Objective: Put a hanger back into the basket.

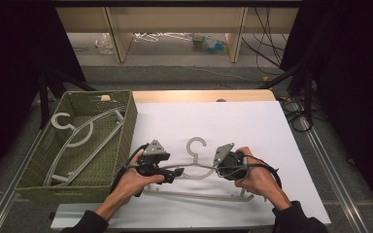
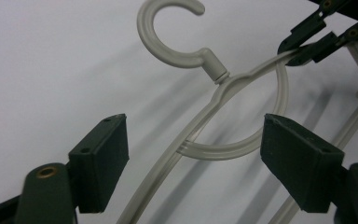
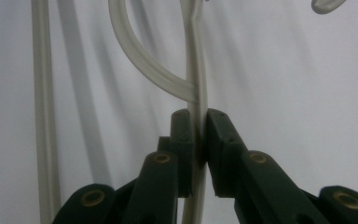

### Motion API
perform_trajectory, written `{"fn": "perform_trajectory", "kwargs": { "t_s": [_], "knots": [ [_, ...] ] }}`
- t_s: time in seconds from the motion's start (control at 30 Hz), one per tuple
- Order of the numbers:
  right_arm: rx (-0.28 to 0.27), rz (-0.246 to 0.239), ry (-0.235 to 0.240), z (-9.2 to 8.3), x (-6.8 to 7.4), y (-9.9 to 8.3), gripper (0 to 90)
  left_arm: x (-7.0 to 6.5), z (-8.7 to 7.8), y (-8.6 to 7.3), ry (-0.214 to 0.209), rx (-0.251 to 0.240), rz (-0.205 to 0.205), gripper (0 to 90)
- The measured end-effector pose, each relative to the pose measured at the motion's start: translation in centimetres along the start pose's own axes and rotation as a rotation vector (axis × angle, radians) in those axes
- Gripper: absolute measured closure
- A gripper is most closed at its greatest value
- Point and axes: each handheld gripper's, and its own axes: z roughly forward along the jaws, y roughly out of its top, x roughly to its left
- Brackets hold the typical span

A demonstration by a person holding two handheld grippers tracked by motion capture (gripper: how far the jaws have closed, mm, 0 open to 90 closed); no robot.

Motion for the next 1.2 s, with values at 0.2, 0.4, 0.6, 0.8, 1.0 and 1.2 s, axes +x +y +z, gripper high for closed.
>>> {"fn": "perform_trajectory", "kwargs": {
  "t_s": [0.2,0.4,0.6,0.8,1.0,1.2],
  "knots": [
    [-0.02,-0.03,-0.008,-0.7,0.4,0.5,81.8,0.2,0.6,0.4,-0.028,0.025,0.009,25.7],
    [-0.031,-0.057,-0.023,-1.4,0.8,0.7,81.8,0.4,1.0,0.6,-0.052,0.032,0.019,28.9],
    [-0.037,-0.085,-0.037,-1.9,1.1,1.1,81.8,0.3,1.2,0.7,-0.101,0.053,0.053,36.1],
    [-0.043,-0.093,-0.031,-2.0,1.3,1.3,81.8,0.1,1.3,0.8,-0.142,0.046,0.062,56.5],
    [-0.05,-0.126,-0.04,-2.0,1.3,1.3,81.7,-0.1,1.1,0.8,-0.161,0.05,0.133,67.9],
    [-0.056,-0.147,-0.064,-1.8,1.1,1.1,79.8,-1.2,0.4,0.9,-0.161,0.061,0.223,75.2]
  ]
}}
